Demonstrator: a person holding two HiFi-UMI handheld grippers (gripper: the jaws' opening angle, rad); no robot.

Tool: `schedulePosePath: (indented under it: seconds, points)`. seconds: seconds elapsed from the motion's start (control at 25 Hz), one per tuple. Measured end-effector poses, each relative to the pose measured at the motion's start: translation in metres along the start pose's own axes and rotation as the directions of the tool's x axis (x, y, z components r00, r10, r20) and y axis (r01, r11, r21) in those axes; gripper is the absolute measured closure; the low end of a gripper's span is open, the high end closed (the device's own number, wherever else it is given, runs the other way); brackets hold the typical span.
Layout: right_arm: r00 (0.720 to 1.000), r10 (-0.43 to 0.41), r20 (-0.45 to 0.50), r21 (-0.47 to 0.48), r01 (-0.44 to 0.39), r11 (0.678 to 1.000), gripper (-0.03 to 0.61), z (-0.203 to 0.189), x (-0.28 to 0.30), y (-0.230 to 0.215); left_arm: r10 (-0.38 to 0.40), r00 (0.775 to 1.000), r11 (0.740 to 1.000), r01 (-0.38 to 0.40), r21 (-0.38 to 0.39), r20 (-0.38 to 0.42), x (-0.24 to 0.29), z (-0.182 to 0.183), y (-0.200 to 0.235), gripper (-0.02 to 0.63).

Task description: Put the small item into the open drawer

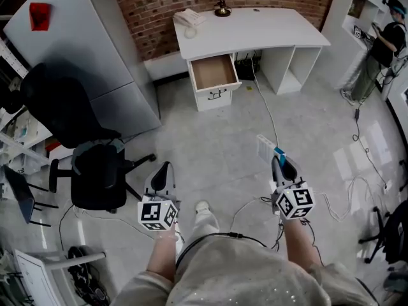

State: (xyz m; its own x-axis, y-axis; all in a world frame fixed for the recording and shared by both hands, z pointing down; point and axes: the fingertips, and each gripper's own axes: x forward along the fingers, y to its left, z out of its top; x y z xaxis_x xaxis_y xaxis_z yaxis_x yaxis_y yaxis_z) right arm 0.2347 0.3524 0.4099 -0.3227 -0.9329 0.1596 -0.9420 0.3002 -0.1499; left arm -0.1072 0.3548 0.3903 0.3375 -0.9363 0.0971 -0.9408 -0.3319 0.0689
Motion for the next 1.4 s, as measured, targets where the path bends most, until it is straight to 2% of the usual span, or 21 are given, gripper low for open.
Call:
schedulePosePath:
  seconds: [0.28, 0.44, 0.76, 0.96, 1.16, 1.4]
  points:
    - [0.998, -0.056, -0.035, 0.025, 0.057, 0.998, 0.509, -0.006, 0.046, 0.002, -0.064, 0.997, 0.998, 0.064, 0.004, -0.033, 0.045, 0.000, 0.036, 0.607]
    - [0.995, -0.097, -0.038, 0.064, 0.100, 0.993, 0.509, -0.009, 0.075, 0.007, -0.073, 0.996, 0.997, 0.073, -0.010, -0.045, 0.068, -0.004, 0.070, 0.607]
    - [0.989, -0.140, -0.056, 0.058, 0.143, 0.988, 0.508, -0.015, 0.115, 0.019, -0.095, 0.994, 0.995, 0.094, -0.012, -0.054, 0.099, -0.011, 0.116, 0.607]
    - [0.991, -0.118, -0.062, 0.065, 0.122, 0.990, 0.508, -0.015, 0.134, 0.027, -0.111, 0.992, 0.993, 0.109, -0.044, -0.064, 0.123, -0.020, 0.124, 0.607]
    - [0.992, -0.118, -0.036, 0.063, 0.120, 0.991, 0.508, -0.006, 0.161, 0.010, -0.155, 0.986, 0.988, 0.153, -0.036, -0.065, 0.156, -0.017, 0.112, 0.607]
    - [0.998, -0.045, -0.052, 0.066, 0.048, 0.997, 0.508, -0.003, 0.236, -0.006, -0.110, 0.993, 0.994, 0.109, -0.026, -0.043, 0.217, 0.000, 0.137, 0.607]
